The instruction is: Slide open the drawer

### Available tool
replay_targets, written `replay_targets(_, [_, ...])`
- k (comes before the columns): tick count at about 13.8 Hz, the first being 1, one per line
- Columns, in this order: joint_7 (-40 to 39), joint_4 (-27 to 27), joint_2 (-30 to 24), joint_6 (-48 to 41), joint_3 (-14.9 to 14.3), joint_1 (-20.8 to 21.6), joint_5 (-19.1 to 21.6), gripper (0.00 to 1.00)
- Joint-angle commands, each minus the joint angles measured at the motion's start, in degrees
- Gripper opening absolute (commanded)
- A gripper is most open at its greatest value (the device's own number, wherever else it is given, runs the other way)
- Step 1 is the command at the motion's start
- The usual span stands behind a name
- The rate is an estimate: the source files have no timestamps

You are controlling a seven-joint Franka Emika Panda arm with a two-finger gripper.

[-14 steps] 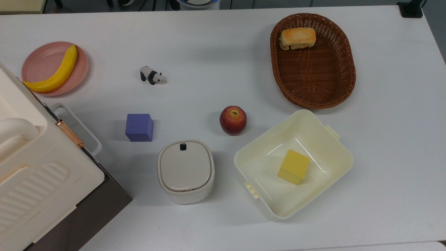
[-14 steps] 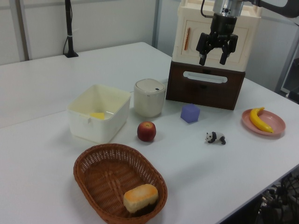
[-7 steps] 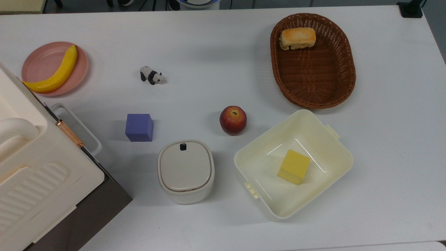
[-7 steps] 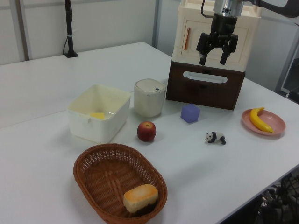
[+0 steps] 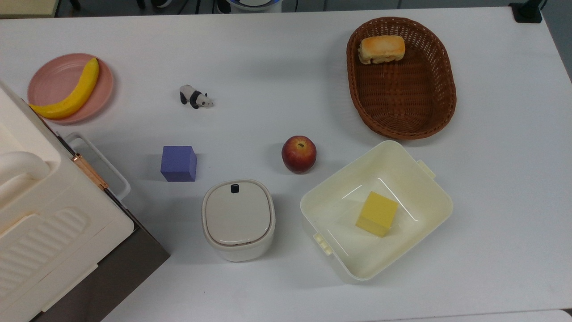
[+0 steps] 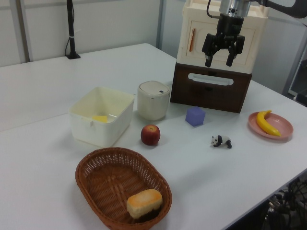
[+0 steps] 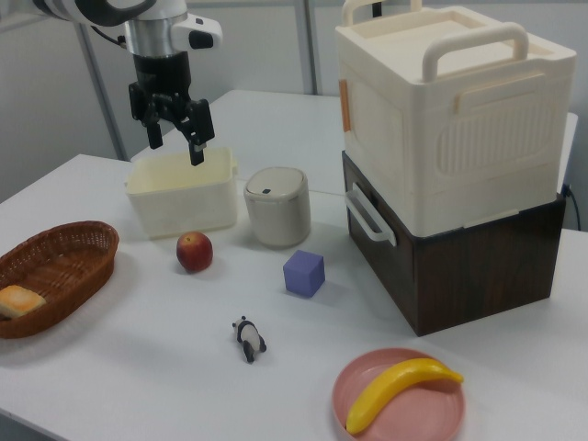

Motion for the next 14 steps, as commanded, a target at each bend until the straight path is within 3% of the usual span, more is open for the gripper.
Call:
replay_targets(1, [-0.9,0.7,0.2,-0.5,-0.5,0.3,0.0,1.00])
replay_targets(4, [-1.4,0.7,0.6,5.0,-0.4,0.4,-5.7,1.00])
replay_targets(7, [-9.8,0.7,2.7,8.3,0.0,0.4,-11.9,1.00])
replay_targets(14, [-10.9,2.7,8.5,14.5,0.0,0.4,-12.4,1.00])
